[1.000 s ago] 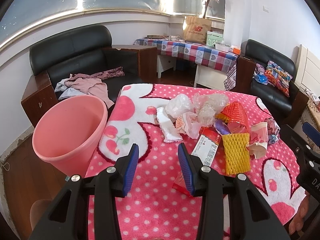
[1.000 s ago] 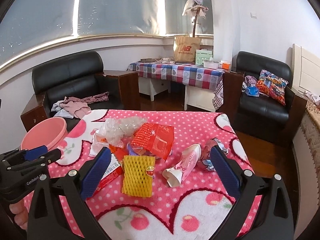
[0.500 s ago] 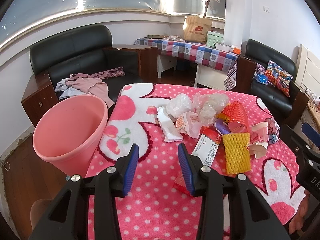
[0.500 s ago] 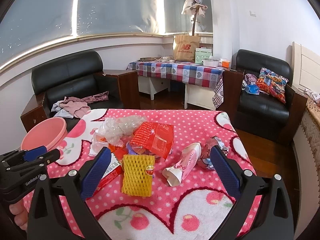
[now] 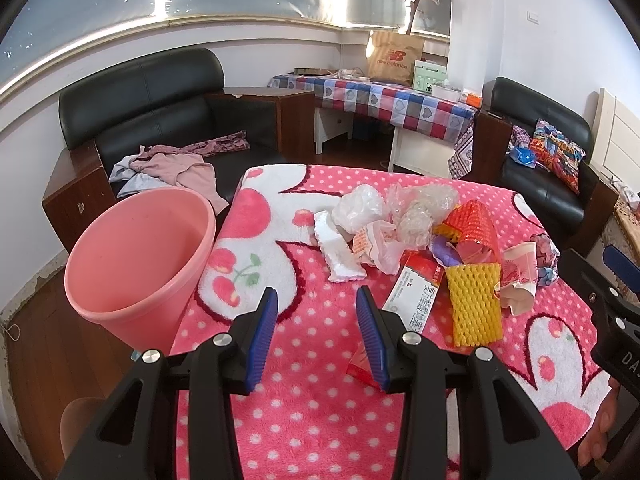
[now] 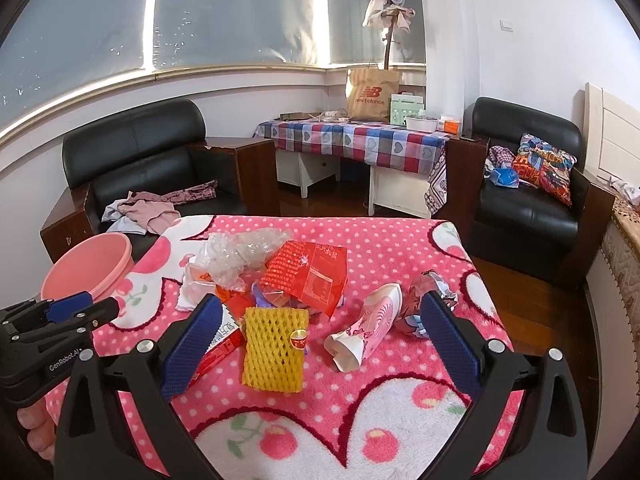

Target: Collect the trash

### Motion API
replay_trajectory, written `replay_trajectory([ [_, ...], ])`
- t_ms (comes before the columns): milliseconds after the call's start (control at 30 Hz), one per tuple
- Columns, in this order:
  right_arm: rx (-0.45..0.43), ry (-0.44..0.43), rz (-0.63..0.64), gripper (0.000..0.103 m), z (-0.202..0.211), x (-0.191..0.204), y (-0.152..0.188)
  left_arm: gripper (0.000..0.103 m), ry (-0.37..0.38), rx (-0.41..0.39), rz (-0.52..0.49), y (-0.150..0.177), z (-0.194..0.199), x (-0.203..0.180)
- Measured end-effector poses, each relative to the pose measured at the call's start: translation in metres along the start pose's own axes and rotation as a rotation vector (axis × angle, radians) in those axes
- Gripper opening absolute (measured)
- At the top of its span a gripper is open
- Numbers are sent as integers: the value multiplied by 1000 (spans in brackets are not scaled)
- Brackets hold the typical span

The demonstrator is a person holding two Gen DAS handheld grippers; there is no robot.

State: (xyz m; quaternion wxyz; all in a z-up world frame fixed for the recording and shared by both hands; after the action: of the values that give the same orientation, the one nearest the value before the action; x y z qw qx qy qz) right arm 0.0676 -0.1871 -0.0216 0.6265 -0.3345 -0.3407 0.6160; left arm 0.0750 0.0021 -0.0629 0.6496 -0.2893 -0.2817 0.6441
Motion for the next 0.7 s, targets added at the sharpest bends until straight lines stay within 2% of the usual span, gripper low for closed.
replay_trajectory([
  [433,34,14,-25,100,-11,-19,9,41,33,12,-5,7,-1,13],
  [700,73,-6,-35,100,-20,-25,14,41,152,126,32,24,-17,7],
])
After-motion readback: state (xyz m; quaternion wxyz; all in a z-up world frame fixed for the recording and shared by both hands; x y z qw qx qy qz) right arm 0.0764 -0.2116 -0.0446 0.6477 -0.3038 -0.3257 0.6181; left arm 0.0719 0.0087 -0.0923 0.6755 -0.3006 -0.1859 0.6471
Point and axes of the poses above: each gripper's, at about its wrist camera, not at the fingertips, and z roughly against the way its jaws point, x to its left, y to its underside, the point moved 10 cm from there along -z, roughly the way its jaws point, and after that the axes turned 2 degrees about x, right-handed, at the moved point
